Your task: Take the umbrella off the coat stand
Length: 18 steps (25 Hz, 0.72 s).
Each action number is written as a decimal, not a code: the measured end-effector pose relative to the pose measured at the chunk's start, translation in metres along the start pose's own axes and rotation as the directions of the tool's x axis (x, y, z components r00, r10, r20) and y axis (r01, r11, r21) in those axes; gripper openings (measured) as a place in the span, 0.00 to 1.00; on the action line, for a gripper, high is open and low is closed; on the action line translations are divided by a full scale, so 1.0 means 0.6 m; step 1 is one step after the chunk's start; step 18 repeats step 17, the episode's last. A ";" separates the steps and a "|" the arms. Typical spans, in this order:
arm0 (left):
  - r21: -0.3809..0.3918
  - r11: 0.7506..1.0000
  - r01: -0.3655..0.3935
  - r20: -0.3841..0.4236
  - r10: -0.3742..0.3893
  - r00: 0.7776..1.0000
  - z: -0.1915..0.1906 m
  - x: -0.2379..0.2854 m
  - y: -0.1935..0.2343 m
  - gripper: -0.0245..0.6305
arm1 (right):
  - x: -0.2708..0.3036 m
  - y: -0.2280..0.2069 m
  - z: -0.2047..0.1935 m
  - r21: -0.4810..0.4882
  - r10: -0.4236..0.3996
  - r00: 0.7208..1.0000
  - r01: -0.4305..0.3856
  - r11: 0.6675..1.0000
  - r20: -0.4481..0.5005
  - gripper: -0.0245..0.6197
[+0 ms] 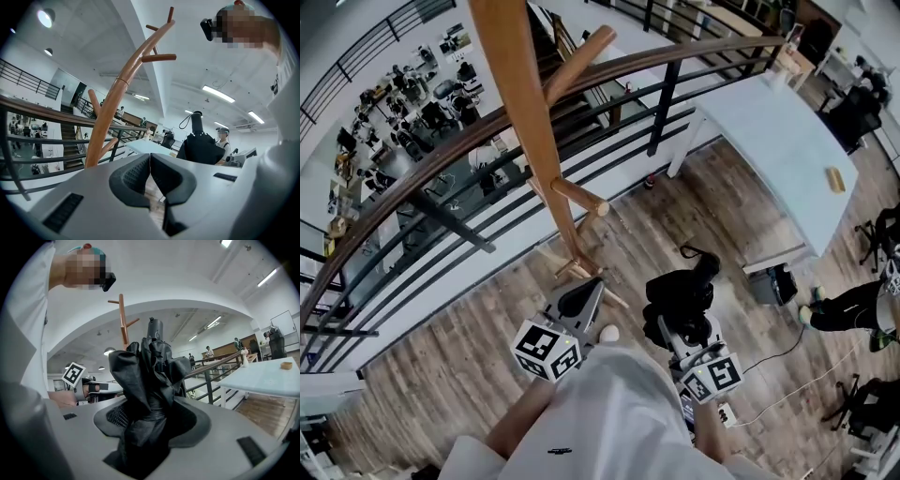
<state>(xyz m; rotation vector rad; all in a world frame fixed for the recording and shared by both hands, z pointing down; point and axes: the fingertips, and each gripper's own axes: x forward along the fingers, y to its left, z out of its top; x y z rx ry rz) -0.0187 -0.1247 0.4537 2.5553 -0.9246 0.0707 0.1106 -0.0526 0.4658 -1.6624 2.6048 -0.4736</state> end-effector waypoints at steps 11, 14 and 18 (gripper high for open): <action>-0.005 1.000 -0.003 0.005 0.003 1.000 0.004 -0.003 0.001 0.07 | 0.001 0.000 0.010 0.010 -0.006 1.000 0.006 1.000 0.009 0.44; -0.007 1.000 -0.009 0.006 0.009 1.000 0.005 -0.005 0.005 0.07 | 0.002 0.002 0.009 0.010 -0.005 1.000 0.005 1.000 0.004 0.44; -0.010 1.000 -0.014 0.009 0.015 1.000 0.006 -0.008 0.012 0.07 | 0.007 0.004 0.004 0.018 -0.006 1.000 0.006 1.000 -0.001 0.44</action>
